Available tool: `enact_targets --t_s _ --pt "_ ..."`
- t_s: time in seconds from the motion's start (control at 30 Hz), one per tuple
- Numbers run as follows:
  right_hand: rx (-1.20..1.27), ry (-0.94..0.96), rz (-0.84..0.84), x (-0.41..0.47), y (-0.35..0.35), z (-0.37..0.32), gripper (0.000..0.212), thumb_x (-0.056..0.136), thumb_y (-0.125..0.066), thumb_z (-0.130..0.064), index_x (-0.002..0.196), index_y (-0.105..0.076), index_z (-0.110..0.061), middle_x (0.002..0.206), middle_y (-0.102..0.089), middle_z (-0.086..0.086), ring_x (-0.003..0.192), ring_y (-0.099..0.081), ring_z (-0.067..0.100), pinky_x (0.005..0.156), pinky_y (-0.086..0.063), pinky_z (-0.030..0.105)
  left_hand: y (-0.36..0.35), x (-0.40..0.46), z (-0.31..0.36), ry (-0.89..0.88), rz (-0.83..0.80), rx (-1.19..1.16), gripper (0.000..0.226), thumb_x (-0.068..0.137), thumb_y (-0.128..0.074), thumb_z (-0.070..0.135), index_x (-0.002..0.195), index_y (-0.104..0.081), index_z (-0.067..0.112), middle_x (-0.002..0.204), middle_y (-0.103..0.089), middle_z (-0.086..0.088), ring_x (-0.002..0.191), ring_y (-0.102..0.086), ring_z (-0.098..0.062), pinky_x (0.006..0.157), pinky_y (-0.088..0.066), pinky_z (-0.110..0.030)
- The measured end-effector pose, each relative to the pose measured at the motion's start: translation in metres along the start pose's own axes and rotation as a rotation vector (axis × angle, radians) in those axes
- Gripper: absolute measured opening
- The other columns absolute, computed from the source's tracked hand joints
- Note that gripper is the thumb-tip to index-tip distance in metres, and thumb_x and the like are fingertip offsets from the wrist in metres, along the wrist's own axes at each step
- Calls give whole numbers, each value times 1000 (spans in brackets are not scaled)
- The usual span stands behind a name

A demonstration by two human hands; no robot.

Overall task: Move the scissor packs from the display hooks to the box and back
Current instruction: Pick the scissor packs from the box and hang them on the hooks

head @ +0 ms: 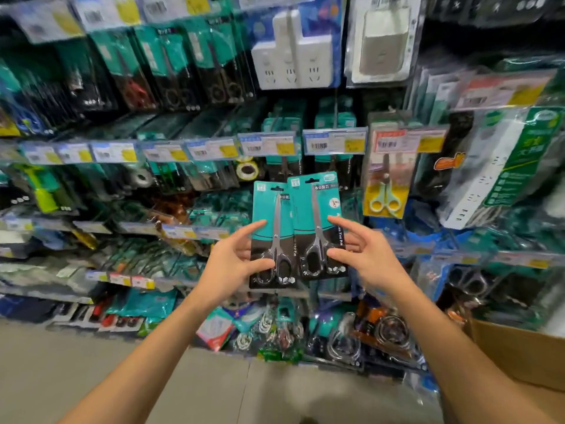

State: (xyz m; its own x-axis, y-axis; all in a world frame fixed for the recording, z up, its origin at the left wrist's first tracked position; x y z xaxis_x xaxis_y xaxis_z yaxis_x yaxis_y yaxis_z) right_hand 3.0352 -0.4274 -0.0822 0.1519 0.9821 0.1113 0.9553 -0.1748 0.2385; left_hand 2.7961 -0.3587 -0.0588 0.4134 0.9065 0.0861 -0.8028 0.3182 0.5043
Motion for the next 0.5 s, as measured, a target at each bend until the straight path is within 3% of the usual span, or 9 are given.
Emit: enact_targets --t_s 0.03,0.13,0.17,0.37,0.5 --pt "4 5 13 7 4 -1 58 83 -73 -10 128 -53 -41 127 -53 -11 110 -51 2 89 -41 11 0 10 -1 2 -7 -13 72 73 -83 16 134 -53 39 128 -56 7 117 -51 -6 87 -43 -7" --pt "18 0 61 21 14 0 57 84 -72 -8 120 -52 -48 129 -49 -13 120 -44 4 94 -40 18 0 32 -5 0 0 -7 72 73 -83 20 134 -52 42 125 -55 3 103 -54 1 96 -48 -29" --pt "22 -1 84 23 17 2 57 84 -72 -9 118 -53 -51 129 -49 -15 122 -43 7 96 -40 20 0 37 -7 -5 9 2 72 72 -84 20 133 -53 42 122 -56 2 98 -54 2 95 -49 -30" --pt "25 29 163 30 25 3 56 84 -72 -12 120 -53 -51 130 -50 -21 123 -43 7 91 -40 9 -2 54 -12 -57 27 -8 72 70 -85 21 133 -55 41 111 -59 3 95 -56 1 85 -48 -14" --pt "25 50 177 33 25 3 56 85 -71 -14 122 -52 -50 125 -47 -32 125 -41 7 89 -42 4 -2 58 -15 -89 31 -10 70 70 -85 21 127 -54 47 103 -60 9 81 -54 -1 74 -49 -10"
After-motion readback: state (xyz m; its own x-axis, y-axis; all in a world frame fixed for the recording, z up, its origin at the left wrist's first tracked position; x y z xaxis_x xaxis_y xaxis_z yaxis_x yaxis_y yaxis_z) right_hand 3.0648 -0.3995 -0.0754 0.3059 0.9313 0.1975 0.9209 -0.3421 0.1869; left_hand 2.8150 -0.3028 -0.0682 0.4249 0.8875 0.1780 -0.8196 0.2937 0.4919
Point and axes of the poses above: each hand's wrist, its own x-axis towards the middle knuckle, its own y-axis out of the back of the hand, z = x × y, the point moved 5 cm from there along x, towards the middle knuckle
